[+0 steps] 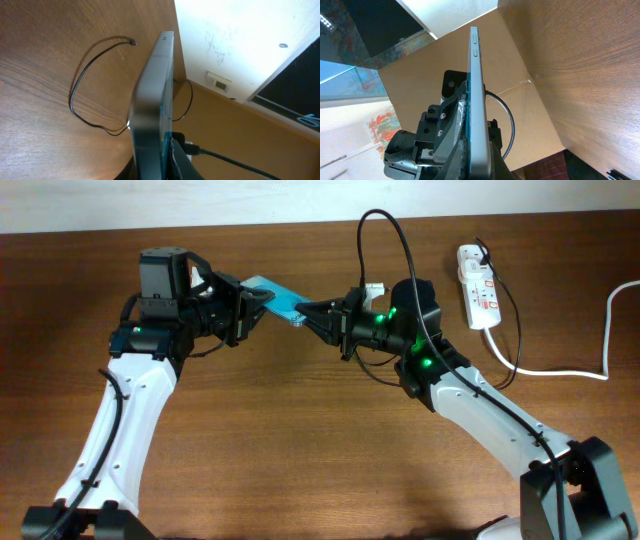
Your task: Plug charger to phone and switch on socket
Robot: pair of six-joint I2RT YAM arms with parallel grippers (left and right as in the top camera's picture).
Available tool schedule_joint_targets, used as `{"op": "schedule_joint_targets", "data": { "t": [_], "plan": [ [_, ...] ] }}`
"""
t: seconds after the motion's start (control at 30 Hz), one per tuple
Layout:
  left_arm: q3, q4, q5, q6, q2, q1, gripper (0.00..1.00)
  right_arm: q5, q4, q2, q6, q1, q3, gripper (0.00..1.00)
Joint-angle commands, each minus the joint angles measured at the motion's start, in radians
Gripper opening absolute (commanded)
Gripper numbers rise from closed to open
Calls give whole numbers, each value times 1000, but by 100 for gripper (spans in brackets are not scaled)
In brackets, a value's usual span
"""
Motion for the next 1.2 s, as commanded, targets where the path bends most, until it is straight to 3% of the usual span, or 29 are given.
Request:
{"op": "schedule_joint_targets", "data": {
  "t": [0.0, 0.1, 0.2, 0.4, 0.6, 0.63, 0.7, 0.8, 1.0, 1.03, 1.07, 1.17],
  "plan": [
    [-2, -14, -18, 21, -10, 3, 0, -22, 13, -29, -111, -1, 10, 4],
    [-2, -13, -18, 46, -10, 3, 0, -21, 13, -29, -111, -1, 10, 5],
    [-2, -13, 18, 106, -10, 31, 0, -21, 13, -29, -111, -1, 10, 18],
    [-2, -13, 23, 135, -10, 37, 0, -21, 13, -29, -111, -1, 10, 18],
    [-2, -1, 27, 135, -10, 37, 0, -20, 13, -29, -111, -1, 10, 43],
    [-2, 16, 39, 134, -10, 45, 0, -18, 13, -29, -111, -1, 10, 53],
    [-2, 43, 58, 135, -10, 48, 0, -16, 9, -29, -124, -5, 10, 64],
    [-2, 43, 58, 140, -10, 48, 0, -14, -20, -29, -221, -41, 10, 80],
    [-2, 43, 60, 180, -10, 50, 0, 41, -362, -29, -507, -138, 10, 84],
    [-2, 43, 61, 185, -10, 50, 0, 74, -396, -29, -565, -154, 10, 86],
    [-2, 43, 61, 209, -10, 50, 0, 106, -403, -29, -655, -170, 10, 98],
    [-2, 39, 60, 251, -10, 50, 0, 251, -445, -29, -869, -186, 11, 98]
  ]
}}
